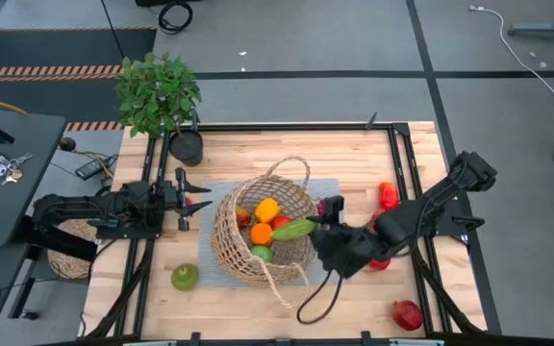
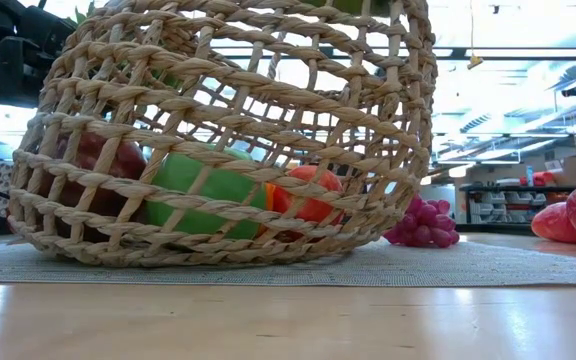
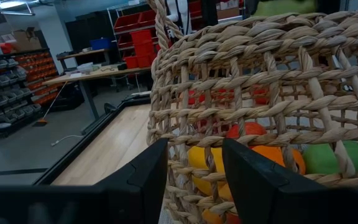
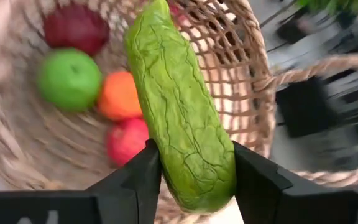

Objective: Build produce basket
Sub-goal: Put the green cucumber into the brown basket

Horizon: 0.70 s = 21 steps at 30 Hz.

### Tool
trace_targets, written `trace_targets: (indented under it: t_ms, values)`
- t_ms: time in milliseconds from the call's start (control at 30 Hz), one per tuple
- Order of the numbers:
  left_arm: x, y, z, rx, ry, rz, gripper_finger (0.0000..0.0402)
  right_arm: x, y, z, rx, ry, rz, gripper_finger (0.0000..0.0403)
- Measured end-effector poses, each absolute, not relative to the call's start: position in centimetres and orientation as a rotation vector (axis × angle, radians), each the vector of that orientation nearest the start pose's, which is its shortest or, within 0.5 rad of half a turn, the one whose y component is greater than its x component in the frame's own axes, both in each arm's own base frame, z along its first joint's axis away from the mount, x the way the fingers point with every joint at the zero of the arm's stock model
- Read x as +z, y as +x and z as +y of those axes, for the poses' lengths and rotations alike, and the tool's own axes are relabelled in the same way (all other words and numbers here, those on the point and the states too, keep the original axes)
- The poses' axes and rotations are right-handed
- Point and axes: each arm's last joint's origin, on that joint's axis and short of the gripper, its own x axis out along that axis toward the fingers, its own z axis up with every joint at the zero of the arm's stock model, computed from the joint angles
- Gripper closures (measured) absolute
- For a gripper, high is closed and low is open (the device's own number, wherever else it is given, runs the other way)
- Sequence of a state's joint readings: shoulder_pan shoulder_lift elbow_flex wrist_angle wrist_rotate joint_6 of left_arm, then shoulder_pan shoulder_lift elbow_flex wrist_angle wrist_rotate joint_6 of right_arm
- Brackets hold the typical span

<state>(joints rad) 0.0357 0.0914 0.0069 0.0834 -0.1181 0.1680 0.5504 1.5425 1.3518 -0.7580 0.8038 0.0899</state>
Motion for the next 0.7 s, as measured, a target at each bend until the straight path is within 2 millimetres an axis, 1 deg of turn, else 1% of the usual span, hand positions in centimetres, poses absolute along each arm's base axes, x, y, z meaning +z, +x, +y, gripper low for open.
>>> trace_targets:
  t_ms: [200,400,533,700]
  values:
    - [16.7,10.3,0.7,0.154,0.168,0.014,0.0241,32.9,27.8,13.1,-0.228,-0.167,0.669,0.0229]
    - [16.7,10.3,0.7,0.154,0.168,0.015,0.0241,33.8,27.6,12.4,-0.248,0.112,0.632,0.0229]
    - [16.7,10.3,0.7,0.154,0.168,0.014,0.0241,33.8,27.8,11.8,-0.238,0.198,0.647,0.0229]
    - [16.7,10.3,0.7,0.154,0.168,0.014,0.0241,33.3,28.5,11.5,-0.252,0.205,0.663,0.0229]
